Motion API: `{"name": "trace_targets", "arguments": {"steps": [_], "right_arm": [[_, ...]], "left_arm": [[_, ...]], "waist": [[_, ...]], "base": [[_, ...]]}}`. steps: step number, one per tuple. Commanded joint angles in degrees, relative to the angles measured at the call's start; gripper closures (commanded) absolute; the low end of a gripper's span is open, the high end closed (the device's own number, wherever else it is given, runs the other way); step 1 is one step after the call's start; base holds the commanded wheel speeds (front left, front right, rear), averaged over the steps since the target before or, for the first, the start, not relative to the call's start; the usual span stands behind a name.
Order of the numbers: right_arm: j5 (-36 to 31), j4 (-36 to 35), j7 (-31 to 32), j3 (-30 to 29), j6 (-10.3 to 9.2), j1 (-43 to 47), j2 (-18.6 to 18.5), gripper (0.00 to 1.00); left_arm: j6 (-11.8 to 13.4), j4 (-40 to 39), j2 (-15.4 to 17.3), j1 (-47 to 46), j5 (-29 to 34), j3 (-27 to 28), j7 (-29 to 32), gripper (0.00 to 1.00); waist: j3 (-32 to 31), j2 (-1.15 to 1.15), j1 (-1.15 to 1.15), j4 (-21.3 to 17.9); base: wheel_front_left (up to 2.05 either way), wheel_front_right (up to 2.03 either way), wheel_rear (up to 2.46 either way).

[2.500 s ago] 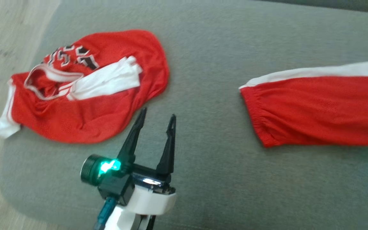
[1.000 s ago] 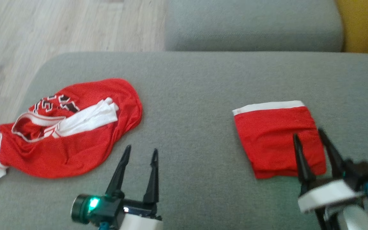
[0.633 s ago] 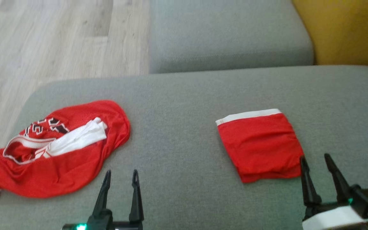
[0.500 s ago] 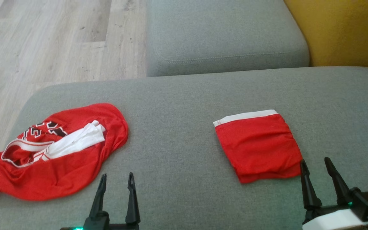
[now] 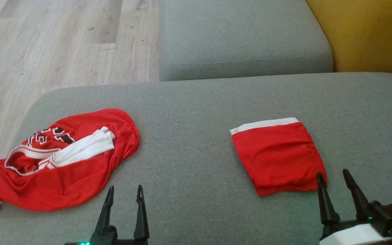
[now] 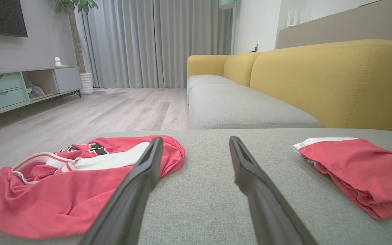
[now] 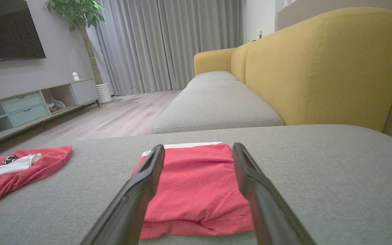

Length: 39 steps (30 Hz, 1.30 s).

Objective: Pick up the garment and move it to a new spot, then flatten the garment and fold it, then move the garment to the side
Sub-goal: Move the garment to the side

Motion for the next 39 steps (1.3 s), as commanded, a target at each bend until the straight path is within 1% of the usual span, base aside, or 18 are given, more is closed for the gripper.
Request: {"name": "trace_targets", "arguments": {"steps": [1, 8, 11, 15, 18, 22, 28, 31, 34, 35, 36, 37, 39], "right_arm": [[-0.17, -1.28, -0.76, 1.17, 0.39, -1.39, -0.22, 0.0], [0.35, -0.24, -0.76, 1.1, 0.39, -1.54, -0.21, 0.0], [0.67, 0.1, -0.76, 1.07, 0.39, -2.31, -0.38, 0.0], [2.05, 2.79, -0.76, 2.25, 0.39, -4.23, -1.2, 0.0], [3.76, 6.01, -0.76, 3.4, 0.39, -7.47, -3.15, 0.0], [5.82, 11.2, 0.72, 3.72, 0.39, -14.13, -7.28, 0.0], [12.65, 17.62, 9.22, 6.99, 0.39, -23.94, -14.23, 0.0], [17.54, 20.05, 13.33, 9.57, 0.39, -27.17, -16.88, 0.0], [22.5, 22.02, 17.66, 12.47, 0.39, -28.65, -18.48, 0.0], [24.32, 22.26, 18.86, 13.43, 0.39, -28.8, -18.85, 0.35], [25.79, 22.15, 19.59, 14.49, 0.39, -28.91, -19.35, 0.78], [27.04, 21.78, 19.67, 15.41, 0.39, -28.99, -19.92, 1.0], [29.21, 21.2, 18.91, 16.48, 0.39, -29.18, -21.12, 1.0]], "left_arm": [[-0.33, -1.59, -0.21, -2.34, 0.52, 2.17, -0.28, 0.0], [-0.46, -1.49, -0.21, -2.61, 0.57, 2.08, -0.28, 0.0], [-0.4, -1.73, -0.21, -2.79, 0.6, 2.05, -0.28, 0.0], [-0.42, -2.04, -0.21, -3.23, 0.77, 1.79, -0.28, 0.0], [-1.05, -2.13, -0.21, -3.83, 1.07, 1.08, -0.28, 0.0], [-2.1, -2.67, -0.21, -6.15, 2.09, -0.13, -0.28, 0.0], [-2.95, -2.4, -0.21, -11.38, 3.07, -2.11, -0.28, 0.0], [-2.83, -2.06, -0.21, -13.21, 2.57, -3.11, -0.28, 0.0], [-2.67, -1.78, -0.21, -14.32, 2.06, -4.15, -0.28, 0.0], [-2.56, -1.71, -0.21, -14.49, 1.93, -4.37, -0.28, 0.0], [-2.43, -1.66, -0.21, -14.56, 1.78, -4.49, -0.28, 0.0], [-2.29, -1.63, -0.21, -14.58, 1.67, -4.52, -0.28, 0.0], [-1.98, -1.63, -0.21, -14.5, 1.6, -4.39, -0.28, 0.0]], "waist": [[0.11, 0.0, 0.0, 0.07], [0.5, 0.0, 0.0, 0.2], [1.6, 0.0, 0.0, 0.02], [3.46, 0.0, 0.0, -0.17], [5.38, 0.0, 0.0, -0.2], [9.72, 0.0, 0.0, 0.43], [15.5, 0.0, 0.0, 2.12], [17.04, 0.0, 0.0, 2.73], [17.7, 0.0, 0.0, 3.38], [17.78, 0.0, 0.0, 3.49], [17.86, 0.0, 0.0, 3.58], [17.92, 0.0, 0.0, 3.59], [18.15, 0.0, 0.0, 3.31]], "base": [[0.0, 0.0, 0.0], [0.0, 0.0, 0.0], [0.0, 0.0, 0.0], [0.0, 0.0, 0.0], [0.0, 0.0, 0.0], [0.0, 0.0, 0.0], [0.0, 0.0, 0.0], [0.0, 0.0, 0.0], [0.0, 0.0, 0.0], [0.0, 0.0, 0.0], [0.0, 0.0, 0.0], [0.0, 0.0, 0.0], [0.0, 0.0, 0.0]]}}
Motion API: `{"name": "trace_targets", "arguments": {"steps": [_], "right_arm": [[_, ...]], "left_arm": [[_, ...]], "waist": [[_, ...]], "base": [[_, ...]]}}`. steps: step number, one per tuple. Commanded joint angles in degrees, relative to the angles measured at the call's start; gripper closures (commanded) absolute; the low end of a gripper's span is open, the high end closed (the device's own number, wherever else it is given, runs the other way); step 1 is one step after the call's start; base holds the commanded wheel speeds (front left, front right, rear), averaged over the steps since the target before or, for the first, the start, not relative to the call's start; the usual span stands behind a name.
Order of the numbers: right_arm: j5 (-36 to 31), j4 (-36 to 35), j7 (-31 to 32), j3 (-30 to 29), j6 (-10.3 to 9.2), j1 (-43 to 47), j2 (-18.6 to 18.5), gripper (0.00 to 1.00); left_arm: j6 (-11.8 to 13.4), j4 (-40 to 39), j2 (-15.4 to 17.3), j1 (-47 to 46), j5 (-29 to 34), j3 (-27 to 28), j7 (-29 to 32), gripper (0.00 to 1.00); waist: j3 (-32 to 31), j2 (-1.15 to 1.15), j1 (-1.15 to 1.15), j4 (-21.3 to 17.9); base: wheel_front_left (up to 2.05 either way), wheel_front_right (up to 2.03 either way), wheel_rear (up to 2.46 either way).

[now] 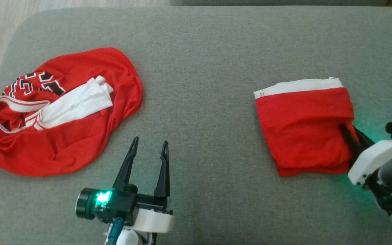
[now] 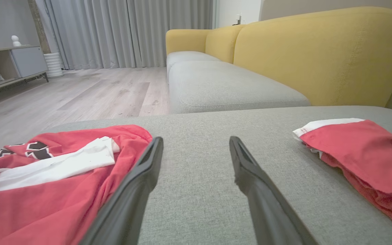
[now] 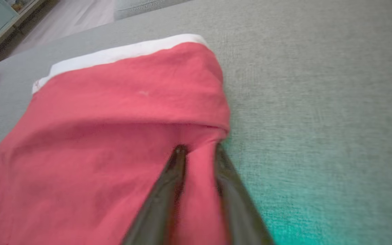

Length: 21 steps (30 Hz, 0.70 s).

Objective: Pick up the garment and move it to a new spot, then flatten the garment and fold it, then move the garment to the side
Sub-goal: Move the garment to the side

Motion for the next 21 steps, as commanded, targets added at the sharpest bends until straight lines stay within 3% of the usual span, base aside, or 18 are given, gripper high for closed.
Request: {"name": "trace_targets", "arguments": {"steps": [1, 11, 21], "right_arm": [[1.47, -1.74, -1.37, 0.88, 0.39, -1.39, -3.23, 1.0], [0.28, 1.35, -3.37, 0.34, 0.39, -6.9, -13.66, 1.0], [-6.11, 6.53, -3.43, -9.75, 0.39, -12.68, -23.9, 1.0]], "left_arm": [[0.54, -1.71, -0.13, -1.53, -0.15, 1.5, -0.28, 0.0], [-0.37, -2.35, -0.13, -4.38, 1.26, 1.35, -0.28, 0.0], [-2.52, -2.65, -0.13, -12.19, 2.68, 0.73, -0.28, 0.0]], "waist": [[0.37, 0.0, -0.01, -0.53], [7.23, 0.0, -0.01, -4.42], [17.2, 0.0, -0.01, -7.29]], "base": [[0.0, 0.0, 0.0], [0.0, 0.0, 0.0], [0.0, 0.0, 0.0]]}}
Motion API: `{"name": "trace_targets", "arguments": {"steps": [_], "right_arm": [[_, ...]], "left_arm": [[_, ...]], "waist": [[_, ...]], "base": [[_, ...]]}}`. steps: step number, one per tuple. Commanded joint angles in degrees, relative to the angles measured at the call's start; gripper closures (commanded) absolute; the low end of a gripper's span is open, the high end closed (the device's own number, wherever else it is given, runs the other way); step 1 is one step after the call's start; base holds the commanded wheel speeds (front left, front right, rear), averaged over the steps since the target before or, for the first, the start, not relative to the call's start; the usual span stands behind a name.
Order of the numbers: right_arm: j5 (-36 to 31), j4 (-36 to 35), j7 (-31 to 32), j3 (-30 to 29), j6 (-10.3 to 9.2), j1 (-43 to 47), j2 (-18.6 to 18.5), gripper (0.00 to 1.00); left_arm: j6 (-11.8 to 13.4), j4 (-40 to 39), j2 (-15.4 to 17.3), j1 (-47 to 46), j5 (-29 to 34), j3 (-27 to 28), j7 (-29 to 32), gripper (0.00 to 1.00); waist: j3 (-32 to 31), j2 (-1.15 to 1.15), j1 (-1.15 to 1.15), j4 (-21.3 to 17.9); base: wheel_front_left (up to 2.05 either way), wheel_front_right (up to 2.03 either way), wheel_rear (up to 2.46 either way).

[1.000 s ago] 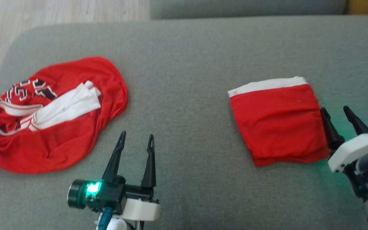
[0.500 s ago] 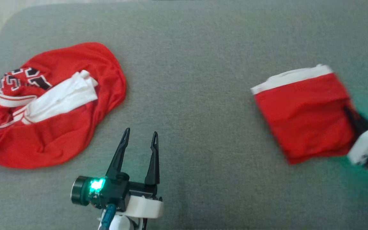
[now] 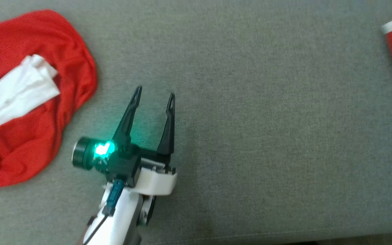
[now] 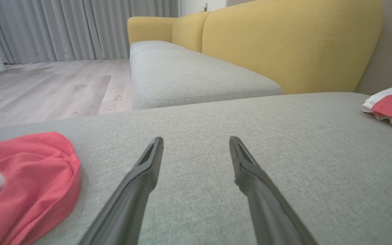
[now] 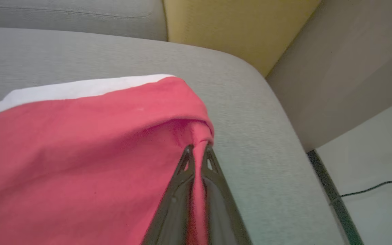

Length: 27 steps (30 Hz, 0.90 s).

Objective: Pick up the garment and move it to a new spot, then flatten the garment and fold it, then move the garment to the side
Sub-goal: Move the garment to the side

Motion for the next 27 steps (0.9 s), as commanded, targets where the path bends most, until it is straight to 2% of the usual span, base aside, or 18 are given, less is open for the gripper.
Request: {"name": "trace_targets", "arguments": {"steps": [1, 2, 3, 4, 6, 10, 15, 22, 27], "right_arm": [[-0.69, -0.68, -0.85, -0.71, 0.37, 0.64, -3.51, 1.0], [-1.81, -0.25, -1.44, -1.93, 0.37, 0.56, -4.17, 1.0], [-2.99, 0.02, -1.91, -2.95, 0.37, 0.41, -4.57, 0.85], [-4.24, 0.26, -2.34, -4.01, 0.37, 0.15, -4.73, 0.0], [-6.91, 0.87, -2.55, -5.5, 0.37, -0.09, -4.18, 0.0], [-10.39, 1.05, -1.65, -7.31, 0.37, 0.31, -0.22, 0.0], [-13.1, -1.6, -3.62, -6.85, 0.37, 4.33, 9.85, 0.0], [-13.37, -5.31, -11.33, 1.05, 0.37, 14.1, 22.56, 0.0], [-12.45, -5.5, -16.97, 6.26, 0.37, 19.05, 29.75, 0.0]], "left_arm": [[-0.1, -1.84, -0.09, -1.08, 0.1, 0.84, -0.28, 0.0], [-0.06, -1.91, -0.09, -1.62, -0.13, 0.57, -0.28, 0.0], [0.02, -1.96, -0.09, -2.06, -0.38, 0.32, -0.28, 0.0], [0.1, -1.9, -0.09, -2.39, -0.57, 0.06, -0.28, 0.0], [0.19, -1.43, -0.09, -2.76, -1.08, -0.59, -0.28, 0.0], [0.49, -0.17, -0.09, -2.36, -2.06, -1.06, -0.28, 0.0], [1.58, 1.68, -0.09, 1.73, -3.46, 0.14, -0.28, 0.0], [2.45, 6.0, -0.09, 8.97, -5.18, 3.18, -0.28, 0.0], [2.85, 7.19, -0.06, 12.81, -5.44, 6.86, -0.28, 0.0]], "waist": [[2.43, 0.0, -0.01, -1.25], [2.79, 0.0, -0.01, -1.41], [2.98, 0.0, -0.01, -1.56], [2.96, 0.0, -0.01, -1.67], [2.32, 0.0, -0.01, -1.57], [-1.48, 0.0, -0.01, -0.83], [-11.53, 0.0, -0.01, 1.08], [-25.92, 0.0, -0.01, 2.47], [-31.14, 0.0, -0.01, 1.92]], "base": [[0.0, 0.0, 0.0], [0.0, 0.0, 0.0], [0.0, 0.0, 0.0], [0.0, 0.0, 0.0], [0.0, 0.0, 0.0], [0.0, 0.0, 0.0], [0.0, 0.0, 0.0], [0.0, 0.0, 0.0], [0.0, 0.0, 0.0]]}}
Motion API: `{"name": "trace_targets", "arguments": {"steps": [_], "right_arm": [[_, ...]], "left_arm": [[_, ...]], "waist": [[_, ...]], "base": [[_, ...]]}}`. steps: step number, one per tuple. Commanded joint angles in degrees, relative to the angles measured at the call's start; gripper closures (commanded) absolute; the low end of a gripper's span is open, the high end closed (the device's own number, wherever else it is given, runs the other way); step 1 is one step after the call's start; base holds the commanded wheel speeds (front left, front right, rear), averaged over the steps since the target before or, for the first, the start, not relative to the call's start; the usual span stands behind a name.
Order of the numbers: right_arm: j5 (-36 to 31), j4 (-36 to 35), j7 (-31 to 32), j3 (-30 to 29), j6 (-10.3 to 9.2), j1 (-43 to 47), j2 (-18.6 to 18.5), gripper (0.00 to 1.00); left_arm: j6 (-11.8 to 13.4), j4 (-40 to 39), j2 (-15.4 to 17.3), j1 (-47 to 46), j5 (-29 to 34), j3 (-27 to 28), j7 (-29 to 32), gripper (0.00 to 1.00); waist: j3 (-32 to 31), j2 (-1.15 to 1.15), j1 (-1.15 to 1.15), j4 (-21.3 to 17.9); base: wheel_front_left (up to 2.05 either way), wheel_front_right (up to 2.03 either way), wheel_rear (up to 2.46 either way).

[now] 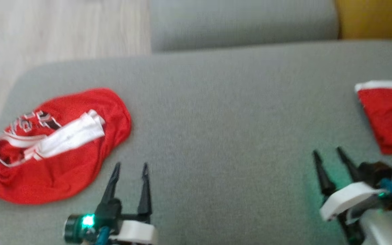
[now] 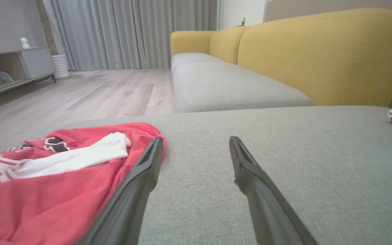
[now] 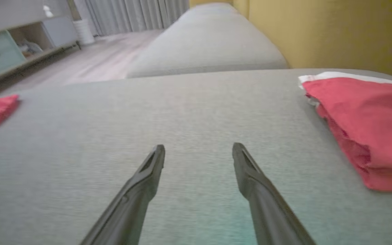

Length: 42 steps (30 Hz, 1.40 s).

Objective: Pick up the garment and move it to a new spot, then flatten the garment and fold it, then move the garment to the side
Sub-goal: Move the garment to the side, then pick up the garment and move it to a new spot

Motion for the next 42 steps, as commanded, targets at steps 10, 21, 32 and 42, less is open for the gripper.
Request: {"name": "trace_targets", "arguments": {"steps": [10, 21, 32, 42], "right_arm": [[-8.23, -15.7, -1.88, -3.2, 0.37, 8.92, 10.13, 0.0], [-12.16, -19.3, -1.89, -4.69, 0.37, 13.51, 13.07, 0.0], [-12.47, -19.82, -1.89, -8.11, 0.37, 15.8, 13.4, 0.0], [-13.2, -21.1, -1.89, -13.4, 0.37, 15.51, 13.63, 0.0]], "left_arm": [[-0.08, -0.17, 0.21, 3.31, 1.4, 8.02, -0.28, 0.0], [-1.07, 0.55, 0.03, 4.87, 2.84, 10.45, -0.28, 0.0], [-1.16, 0.81, -0.05, 3.41, 3.56, 10.89, -0.28, 0.0], [-0.45, -1.09, 0.88, 5.31, 4.5, 15.45, -0.28, 0.0]], "waist": [[-9.78, 0.0, 0.02, -0.04], [-10.34, 0.0, 0.02, 0.71], [-8.9, 0.0, 0.02, 11.87], [-5.93, 0.0, 0.02, 27.01]], "base": [[0.0, 0.0, 0.0], [0.0, 0.0, 0.0], [0.0, 0.0, 0.0], [0.0, 0.0, 0.0]]}}
